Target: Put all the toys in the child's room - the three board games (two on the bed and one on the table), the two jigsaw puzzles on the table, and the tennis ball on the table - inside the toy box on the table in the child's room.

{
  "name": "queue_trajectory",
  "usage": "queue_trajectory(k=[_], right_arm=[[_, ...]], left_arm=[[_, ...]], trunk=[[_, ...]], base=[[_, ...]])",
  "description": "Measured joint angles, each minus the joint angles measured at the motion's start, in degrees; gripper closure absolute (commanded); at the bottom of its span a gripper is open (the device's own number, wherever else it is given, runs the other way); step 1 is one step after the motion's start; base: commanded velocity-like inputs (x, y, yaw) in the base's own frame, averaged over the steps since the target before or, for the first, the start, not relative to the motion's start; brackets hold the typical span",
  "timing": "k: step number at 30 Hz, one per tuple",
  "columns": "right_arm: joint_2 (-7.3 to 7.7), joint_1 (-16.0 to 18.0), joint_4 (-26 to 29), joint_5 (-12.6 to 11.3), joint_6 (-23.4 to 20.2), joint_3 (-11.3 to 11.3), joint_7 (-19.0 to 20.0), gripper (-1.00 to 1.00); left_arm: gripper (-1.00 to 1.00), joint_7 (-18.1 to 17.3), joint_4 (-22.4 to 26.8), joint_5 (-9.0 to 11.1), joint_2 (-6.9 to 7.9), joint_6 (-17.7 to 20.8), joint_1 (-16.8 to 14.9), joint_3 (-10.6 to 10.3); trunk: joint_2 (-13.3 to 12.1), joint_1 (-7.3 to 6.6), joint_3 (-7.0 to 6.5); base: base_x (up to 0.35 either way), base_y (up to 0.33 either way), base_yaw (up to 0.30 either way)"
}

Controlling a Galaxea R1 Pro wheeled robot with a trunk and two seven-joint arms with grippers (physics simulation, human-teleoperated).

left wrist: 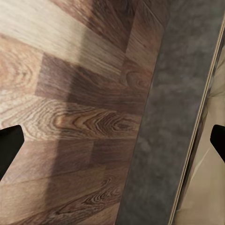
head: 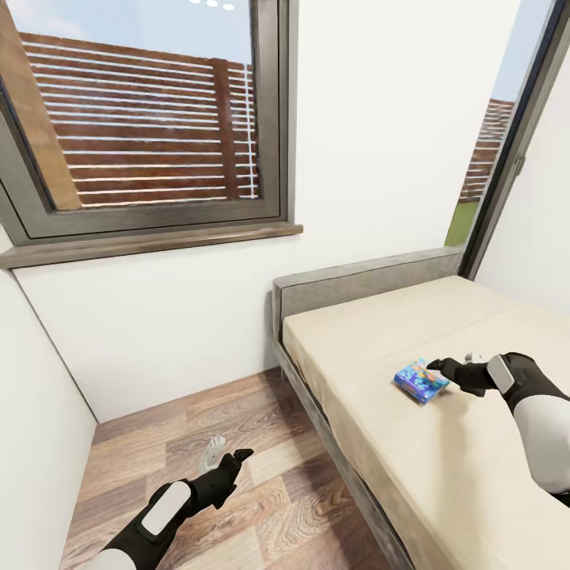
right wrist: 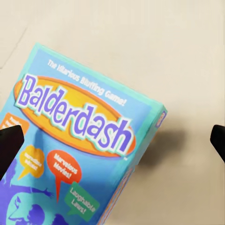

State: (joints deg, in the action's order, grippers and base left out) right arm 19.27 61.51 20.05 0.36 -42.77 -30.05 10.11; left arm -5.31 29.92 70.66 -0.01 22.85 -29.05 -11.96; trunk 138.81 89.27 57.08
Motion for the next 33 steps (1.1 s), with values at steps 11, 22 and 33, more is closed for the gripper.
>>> queue_trajectory(k=[11,22,33], right_arm=[[-0.14,-0.1,0.0,0.0,2.3,0.0,0.0,-1.0],[-0.25,-0.1,0.0,0.0,2.8,0.0,0.0,-1.0],[-0.24,-0.2,0.0,0.0,2.9,0.0,0.0,-1.0]], left_arm=[[-1.0,0.0,0.0,0.0,0.0,0.0,0.0,0.0],[-1.0,0.0,0.0,0.0,0.0,0.0,0.0,0.0],[-1.0,0.0,0.0,0.0,0.0,0.0,0.0,0.0]], trunk=[[0.0,0.0,0.0],[0.0,0.0,0.0],[0.0,0.0,0.0]], base=[[0.0,0.0,0.0],[0.0,0.0,0.0],[0.0,0.0,0.0]])
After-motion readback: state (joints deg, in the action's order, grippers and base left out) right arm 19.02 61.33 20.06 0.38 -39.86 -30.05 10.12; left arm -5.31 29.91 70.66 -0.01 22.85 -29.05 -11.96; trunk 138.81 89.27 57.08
